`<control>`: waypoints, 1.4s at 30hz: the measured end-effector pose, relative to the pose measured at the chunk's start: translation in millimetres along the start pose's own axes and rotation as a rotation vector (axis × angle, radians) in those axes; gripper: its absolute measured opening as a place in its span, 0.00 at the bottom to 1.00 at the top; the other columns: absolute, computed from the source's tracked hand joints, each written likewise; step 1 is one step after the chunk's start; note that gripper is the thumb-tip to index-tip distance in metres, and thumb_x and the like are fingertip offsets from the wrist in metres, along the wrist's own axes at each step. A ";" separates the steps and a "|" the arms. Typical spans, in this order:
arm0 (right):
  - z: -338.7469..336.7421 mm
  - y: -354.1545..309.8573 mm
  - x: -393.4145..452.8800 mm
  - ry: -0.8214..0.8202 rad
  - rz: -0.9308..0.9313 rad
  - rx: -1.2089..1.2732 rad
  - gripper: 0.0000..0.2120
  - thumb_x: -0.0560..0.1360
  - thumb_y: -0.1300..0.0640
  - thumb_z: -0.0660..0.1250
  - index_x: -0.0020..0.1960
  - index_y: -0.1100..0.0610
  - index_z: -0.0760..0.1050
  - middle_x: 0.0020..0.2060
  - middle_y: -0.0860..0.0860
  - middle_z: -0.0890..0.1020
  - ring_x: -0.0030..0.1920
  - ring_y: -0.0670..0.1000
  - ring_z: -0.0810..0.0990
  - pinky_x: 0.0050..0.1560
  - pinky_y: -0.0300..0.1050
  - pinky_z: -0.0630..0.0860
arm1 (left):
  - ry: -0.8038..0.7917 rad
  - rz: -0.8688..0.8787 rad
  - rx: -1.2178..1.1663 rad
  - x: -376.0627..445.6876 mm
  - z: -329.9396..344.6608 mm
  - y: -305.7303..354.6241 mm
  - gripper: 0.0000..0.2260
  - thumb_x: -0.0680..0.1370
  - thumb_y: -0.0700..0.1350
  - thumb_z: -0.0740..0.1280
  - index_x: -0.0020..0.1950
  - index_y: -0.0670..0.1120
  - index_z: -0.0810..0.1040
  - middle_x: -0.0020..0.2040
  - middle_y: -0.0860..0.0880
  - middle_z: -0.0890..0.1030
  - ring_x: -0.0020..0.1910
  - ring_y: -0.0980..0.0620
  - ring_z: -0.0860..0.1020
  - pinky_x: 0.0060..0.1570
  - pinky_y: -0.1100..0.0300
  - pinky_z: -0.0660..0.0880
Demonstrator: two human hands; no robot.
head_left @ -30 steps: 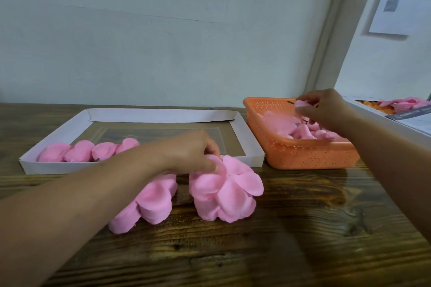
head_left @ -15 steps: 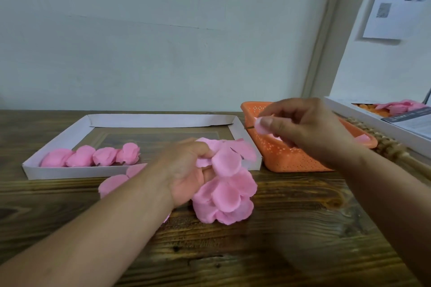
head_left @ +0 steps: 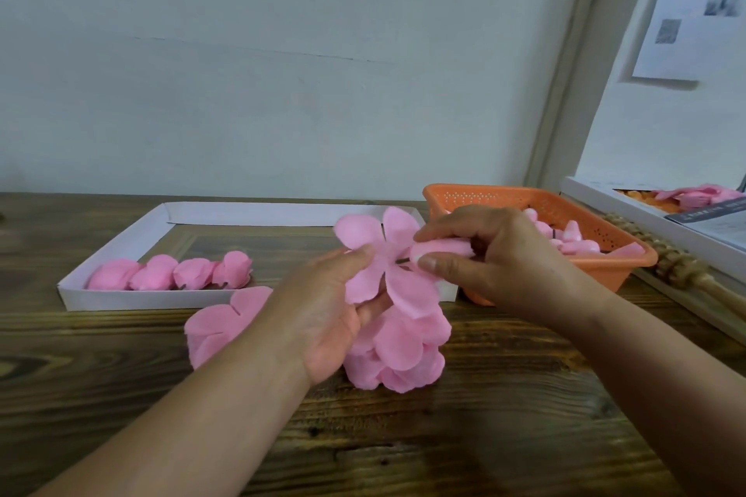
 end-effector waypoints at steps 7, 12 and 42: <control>-1.8 -8.2 -1.2 0.053 -0.042 0.033 0.07 0.71 0.57 0.72 0.48 0.53 0.82 0.43 0.41 0.83 0.43 0.41 0.81 0.42 0.35 0.76 | 0.041 0.028 0.134 -2.6 -3.6 6.3 0.09 0.81 0.41 0.59 0.54 0.41 0.79 0.46 0.42 0.85 0.43 0.47 0.85 0.46 0.52 0.80; 2.7 -9.6 -2.4 0.027 -0.037 0.001 0.07 0.72 0.59 0.72 0.49 0.51 0.82 0.43 0.41 0.81 0.44 0.40 0.79 0.43 0.33 0.74 | 0.037 0.041 0.161 -7.8 -1.5 6.3 0.09 0.81 0.42 0.60 0.56 0.41 0.78 0.46 0.43 0.85 0.43 0.47 0.85 0.44 0.52 0.81; 22.0 -28.4 -14.3 0.074 -0.140 -0.267 0.09 0.70 0.56 0.73 0.47 0.59 0.79 0.38 0.51 0.81 0.38 0.50 0.77 0.41 0.45 0.72 | 0.073 0.098 0.372 -10.9 -4.8 8.6 0.09 0.80 0.42 0.62 0.48 0.41 0.81 0.44 0.43 0.85 0.41 0.49 0.84 0.39 0.56 0.81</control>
Point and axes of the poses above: each hand's wrist, its own x-axis towards the middle knuckle, its own z-axis out of the palm, y = z × x, the point moved 7 cm from there along x, towards the middle knuckle
